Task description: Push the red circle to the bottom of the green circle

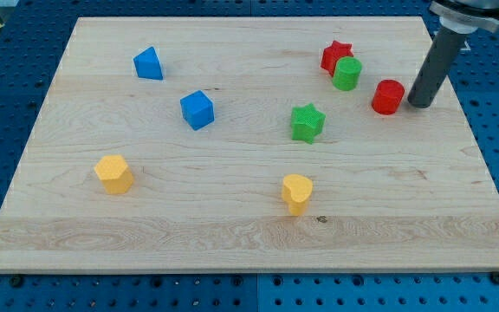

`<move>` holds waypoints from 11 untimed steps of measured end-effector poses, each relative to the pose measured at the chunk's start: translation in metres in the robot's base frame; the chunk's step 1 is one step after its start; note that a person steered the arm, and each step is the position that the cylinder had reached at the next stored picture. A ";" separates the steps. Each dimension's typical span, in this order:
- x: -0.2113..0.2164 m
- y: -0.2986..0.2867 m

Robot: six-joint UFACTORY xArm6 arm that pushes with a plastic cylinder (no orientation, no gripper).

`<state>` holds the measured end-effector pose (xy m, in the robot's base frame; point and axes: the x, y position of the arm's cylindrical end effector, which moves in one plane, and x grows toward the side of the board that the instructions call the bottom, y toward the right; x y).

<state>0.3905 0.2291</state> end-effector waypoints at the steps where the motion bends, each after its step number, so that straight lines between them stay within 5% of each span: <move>1: -0.008 -0.008; 3: -0.010 -0.027; 5: 0.042 -0.022; 11: 0.009 -0.051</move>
